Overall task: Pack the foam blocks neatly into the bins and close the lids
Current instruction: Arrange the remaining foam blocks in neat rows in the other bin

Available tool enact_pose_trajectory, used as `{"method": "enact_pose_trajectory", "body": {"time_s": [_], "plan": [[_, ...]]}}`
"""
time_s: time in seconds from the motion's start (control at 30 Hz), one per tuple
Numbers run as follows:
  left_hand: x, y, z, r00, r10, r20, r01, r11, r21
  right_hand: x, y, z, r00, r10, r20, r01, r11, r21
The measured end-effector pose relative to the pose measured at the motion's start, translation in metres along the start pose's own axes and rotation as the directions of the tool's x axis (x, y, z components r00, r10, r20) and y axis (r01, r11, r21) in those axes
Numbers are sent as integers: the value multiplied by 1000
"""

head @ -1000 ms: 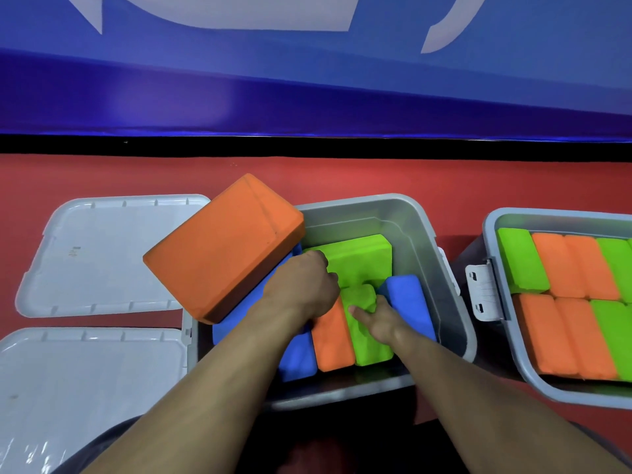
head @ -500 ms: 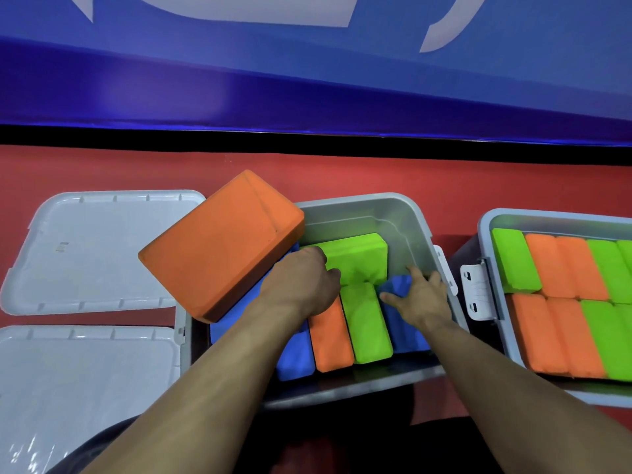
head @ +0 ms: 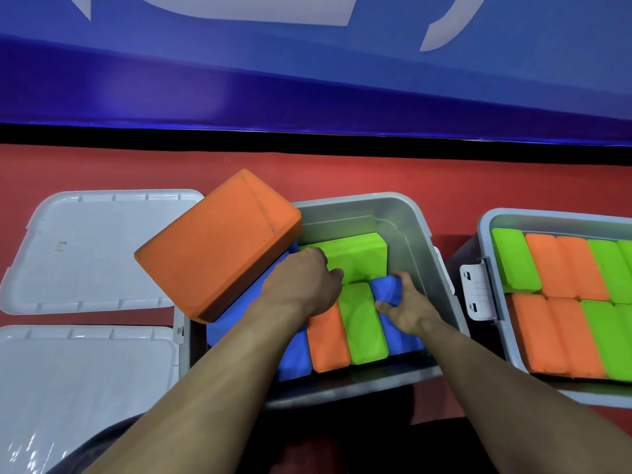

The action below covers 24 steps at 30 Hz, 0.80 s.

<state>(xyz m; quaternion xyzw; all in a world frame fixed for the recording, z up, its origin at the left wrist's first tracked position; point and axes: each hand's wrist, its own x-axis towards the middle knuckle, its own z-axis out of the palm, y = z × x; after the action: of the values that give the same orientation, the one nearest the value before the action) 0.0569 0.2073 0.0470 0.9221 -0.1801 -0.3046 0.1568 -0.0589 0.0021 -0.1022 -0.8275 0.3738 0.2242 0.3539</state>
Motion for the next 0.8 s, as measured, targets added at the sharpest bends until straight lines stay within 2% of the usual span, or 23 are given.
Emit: {"method": "enact_pose_trajectory", "body": {"time_s": [0.13, 0.43, 0.53, 0.6, 0.7, 0.8], "plan": [[1, 0, 0, 1000, -1, -1, 1, 1000, 2, 0, 2, -5, 998, -33, 48, 32, 999, 13], [5, -5, -9, 998, 13, -59, -15, 999, -31, 2, -2, -1, 998, -5, 66, -1, 996, 86], [4, -8, -12, 996, 24, -85, -29, 998, -54, 9, -9, -10, 995, -62, -79, 61, 998, -19], [4, -11, -16, 994, 34, -104, -41, 997, -67, 21, -26, -22, 971, -178, -162, 168, 983, -74], [4, -16, -24, 986, 35, -161, -54, 992, -114, 50, -59, -38, 941, -331, -62, 311, 925, -219], [3, -22, -34, 962, 9, -272, -54, 985, -162, 83, -83, -37, 934, -353, 48, 342, 849, -404]]}}
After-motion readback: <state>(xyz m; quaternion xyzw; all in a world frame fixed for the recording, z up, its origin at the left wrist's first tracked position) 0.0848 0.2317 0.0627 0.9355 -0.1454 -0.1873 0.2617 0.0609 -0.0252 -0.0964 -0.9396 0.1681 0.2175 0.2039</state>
